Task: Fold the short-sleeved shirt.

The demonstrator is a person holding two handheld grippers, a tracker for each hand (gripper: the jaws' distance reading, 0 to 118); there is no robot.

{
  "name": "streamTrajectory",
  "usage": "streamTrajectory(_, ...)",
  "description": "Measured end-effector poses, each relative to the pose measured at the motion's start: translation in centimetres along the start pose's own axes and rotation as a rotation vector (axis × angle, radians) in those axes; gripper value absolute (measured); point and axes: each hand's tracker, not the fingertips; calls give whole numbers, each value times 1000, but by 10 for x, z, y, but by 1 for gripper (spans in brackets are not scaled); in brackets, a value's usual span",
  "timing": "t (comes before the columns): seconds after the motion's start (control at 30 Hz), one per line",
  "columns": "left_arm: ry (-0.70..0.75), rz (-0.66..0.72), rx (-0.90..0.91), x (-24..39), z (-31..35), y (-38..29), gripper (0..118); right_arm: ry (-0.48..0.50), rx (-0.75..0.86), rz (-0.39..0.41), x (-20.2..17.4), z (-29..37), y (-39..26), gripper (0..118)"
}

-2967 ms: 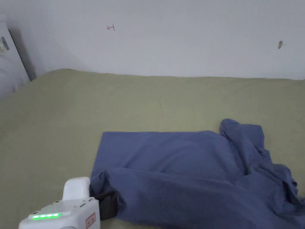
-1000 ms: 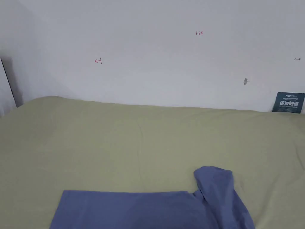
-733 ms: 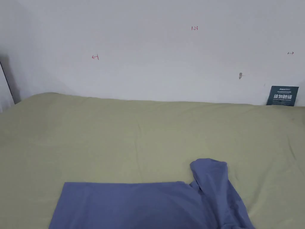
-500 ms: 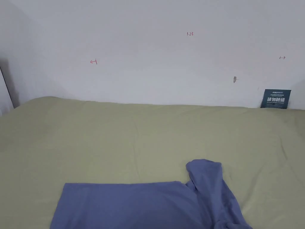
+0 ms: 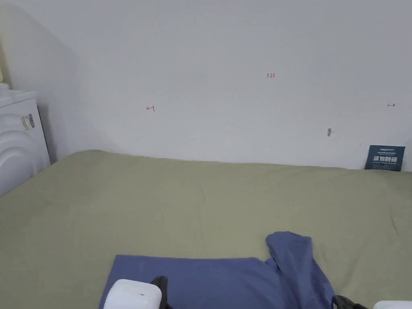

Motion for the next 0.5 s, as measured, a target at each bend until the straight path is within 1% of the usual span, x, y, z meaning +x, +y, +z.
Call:
streamTrajectory(0.13, -26, 41, -63, -6, -1, -17, 0, 57, -67, -14, -5, -3, -16, 1)
streamTrajectory(0.27, -24, 59, -100, -31, -21, -8, 0, 60, -72, -8, -2, -12, -9, 1)
streamTrajectory(0.33, -17, 84, -106, -54, -42, 7, 0, 58, -56, -9, 3, -20, -2, 1)
streamTrajectory(0.43, -29, 160, -146, -100, -97, 29, 0, 53, -42, -15, 12, -40, 8, 1)
streamTrajectory(0.47, -25, 170, -196, -116, -120, 36, 2, 48, -41, -15, 14, -49, 11, 1)
streamTrajectory(0.5, -69, 189, -254, -132, -141, 40, 8, 45, -43, -13, 17, -58, 14, 1)
